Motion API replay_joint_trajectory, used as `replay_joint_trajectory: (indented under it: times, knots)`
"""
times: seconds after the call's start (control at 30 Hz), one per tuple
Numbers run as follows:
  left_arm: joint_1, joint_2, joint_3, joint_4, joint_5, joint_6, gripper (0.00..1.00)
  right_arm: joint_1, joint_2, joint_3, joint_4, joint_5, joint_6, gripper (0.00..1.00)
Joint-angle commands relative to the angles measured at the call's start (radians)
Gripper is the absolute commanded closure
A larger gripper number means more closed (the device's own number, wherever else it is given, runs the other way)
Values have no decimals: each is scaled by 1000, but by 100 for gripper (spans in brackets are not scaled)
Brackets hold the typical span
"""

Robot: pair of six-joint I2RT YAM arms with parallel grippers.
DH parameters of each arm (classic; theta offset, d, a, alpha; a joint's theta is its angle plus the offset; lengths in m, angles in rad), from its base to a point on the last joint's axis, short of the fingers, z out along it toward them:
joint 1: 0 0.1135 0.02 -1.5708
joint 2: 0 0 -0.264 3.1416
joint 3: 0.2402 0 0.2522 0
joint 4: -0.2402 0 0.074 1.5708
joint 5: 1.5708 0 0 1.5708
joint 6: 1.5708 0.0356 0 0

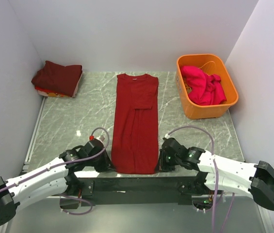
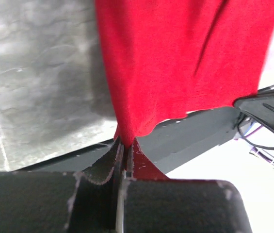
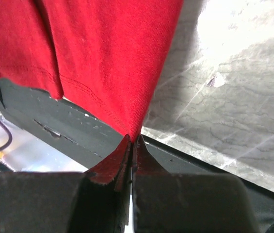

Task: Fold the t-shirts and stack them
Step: Fold the tshirt

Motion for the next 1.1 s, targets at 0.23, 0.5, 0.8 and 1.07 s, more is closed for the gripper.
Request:
replay_joint_trajectory:
  times: [0.23, 0.5, 0.8, 1.07]
  knots:
    - [6, 148, 270, -32, -212, 99, 99, -18, 48, 260, -140, 336, -134, 100]
    - [80, 295, 431, 24, -412, 138, 99, -171, 164, 389, 30, 396, -294, 100]
    - [215, 534, 614, 178, -399, 266, 99, -264, 350, 556, 122, 422, -389, 100]
    - [333, 719, 749, 227, -317, 342, 99, -337, 500, 677, 127, 419, -427, 100]
